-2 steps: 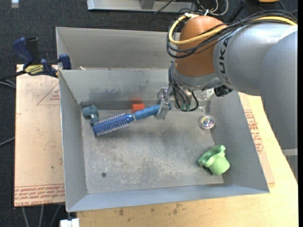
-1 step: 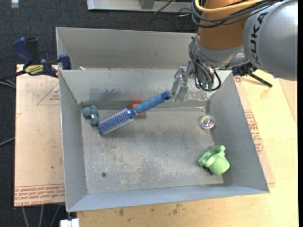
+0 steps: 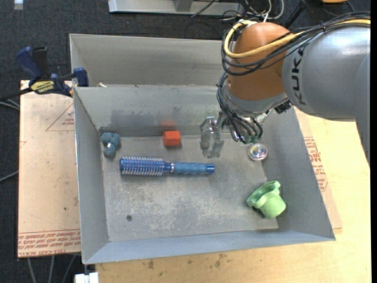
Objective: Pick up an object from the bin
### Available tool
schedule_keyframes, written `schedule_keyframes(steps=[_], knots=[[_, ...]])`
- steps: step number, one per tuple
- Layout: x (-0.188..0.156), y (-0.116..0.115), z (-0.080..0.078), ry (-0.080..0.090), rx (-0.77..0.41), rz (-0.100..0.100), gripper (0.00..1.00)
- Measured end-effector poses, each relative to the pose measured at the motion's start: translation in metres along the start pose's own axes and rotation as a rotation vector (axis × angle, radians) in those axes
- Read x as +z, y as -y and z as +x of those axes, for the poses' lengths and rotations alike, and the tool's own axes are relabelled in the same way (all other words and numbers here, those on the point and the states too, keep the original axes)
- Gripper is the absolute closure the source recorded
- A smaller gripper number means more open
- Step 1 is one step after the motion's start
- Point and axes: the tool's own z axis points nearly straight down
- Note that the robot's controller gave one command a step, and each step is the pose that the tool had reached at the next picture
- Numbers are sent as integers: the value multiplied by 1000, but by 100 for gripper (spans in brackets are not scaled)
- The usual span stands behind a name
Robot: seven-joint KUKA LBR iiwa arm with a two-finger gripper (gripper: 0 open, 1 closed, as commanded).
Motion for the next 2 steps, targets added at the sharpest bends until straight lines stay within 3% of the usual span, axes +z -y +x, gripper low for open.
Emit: schedule_keyframes(steps=[1,2], knots=[[-3,0,-2,6,1,0,0],[104,-13,20,-3,9,-1,0]])
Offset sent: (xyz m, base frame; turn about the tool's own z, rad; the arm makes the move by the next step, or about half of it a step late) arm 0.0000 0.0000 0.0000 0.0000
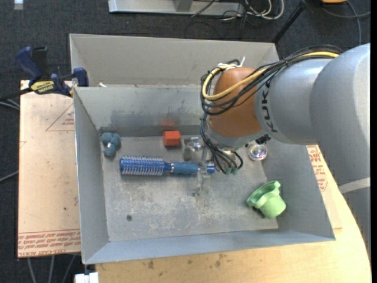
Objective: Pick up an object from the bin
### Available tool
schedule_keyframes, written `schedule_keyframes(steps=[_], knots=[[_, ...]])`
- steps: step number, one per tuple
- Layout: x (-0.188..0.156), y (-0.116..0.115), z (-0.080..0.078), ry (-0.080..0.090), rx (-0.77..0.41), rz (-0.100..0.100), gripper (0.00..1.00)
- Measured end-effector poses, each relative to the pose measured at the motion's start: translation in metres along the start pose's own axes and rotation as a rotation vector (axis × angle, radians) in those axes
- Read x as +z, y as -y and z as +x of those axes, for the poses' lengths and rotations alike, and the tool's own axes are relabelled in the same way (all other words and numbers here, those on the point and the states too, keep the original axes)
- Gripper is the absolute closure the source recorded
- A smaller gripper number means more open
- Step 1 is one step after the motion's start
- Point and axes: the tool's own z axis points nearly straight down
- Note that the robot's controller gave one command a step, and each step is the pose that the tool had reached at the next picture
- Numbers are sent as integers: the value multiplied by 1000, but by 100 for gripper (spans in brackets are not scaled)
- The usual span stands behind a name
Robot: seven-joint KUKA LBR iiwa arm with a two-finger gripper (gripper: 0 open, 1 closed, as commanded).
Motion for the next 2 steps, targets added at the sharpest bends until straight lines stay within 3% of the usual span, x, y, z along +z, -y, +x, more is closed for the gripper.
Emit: schedule_keyframes(steps=[1,2], knots=[[-5,1,-3,9,1,1,100],[-165,53,-22,19,4,4,100]])
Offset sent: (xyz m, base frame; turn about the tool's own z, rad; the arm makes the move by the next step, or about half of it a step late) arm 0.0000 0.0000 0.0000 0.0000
